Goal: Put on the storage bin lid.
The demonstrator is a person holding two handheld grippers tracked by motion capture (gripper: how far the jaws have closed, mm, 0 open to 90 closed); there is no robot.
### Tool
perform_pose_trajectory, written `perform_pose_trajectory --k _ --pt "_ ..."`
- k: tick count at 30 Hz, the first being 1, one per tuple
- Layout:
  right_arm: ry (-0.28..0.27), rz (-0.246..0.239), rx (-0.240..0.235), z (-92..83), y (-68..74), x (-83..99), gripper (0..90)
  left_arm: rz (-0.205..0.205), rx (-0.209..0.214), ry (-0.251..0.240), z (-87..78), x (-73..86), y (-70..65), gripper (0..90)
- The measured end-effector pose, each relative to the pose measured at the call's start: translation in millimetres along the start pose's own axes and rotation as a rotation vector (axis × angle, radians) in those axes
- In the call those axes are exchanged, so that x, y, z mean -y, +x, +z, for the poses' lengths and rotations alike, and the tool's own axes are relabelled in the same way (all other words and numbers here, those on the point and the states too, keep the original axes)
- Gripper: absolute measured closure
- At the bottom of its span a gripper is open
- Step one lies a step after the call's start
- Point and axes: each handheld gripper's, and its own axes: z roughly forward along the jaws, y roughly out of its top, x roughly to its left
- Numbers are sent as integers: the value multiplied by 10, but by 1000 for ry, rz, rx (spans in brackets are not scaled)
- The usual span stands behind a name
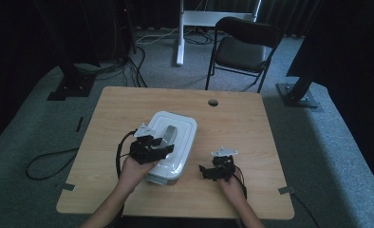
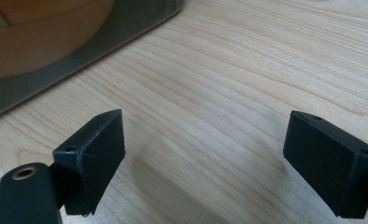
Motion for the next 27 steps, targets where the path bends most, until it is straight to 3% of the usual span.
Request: perform_pose_trajectory --k 5,9,13,18,24,27 --pt "-5 2 1 -6 -2 -2 120 15 -4 8 -51 -17 -4 371" --pt "-7 2 6 -10 -2 -4 120 28 22 4 -103 -11 7 267" --pt "-8 3 8 -15 -4 -7 120 84 -70 21 -136 -18 -38 157" --pt "-10 10 7 -21 -16 -8 120 61 -71 -15 -195 -9 5 155" --pt "-14 13 16 -34 -36 -6 120 54 -37 -42 -282 12 86 2" --pt "-17 17 19 -44 -50 -7 120 52 -42 -68 -337 26 129 2"
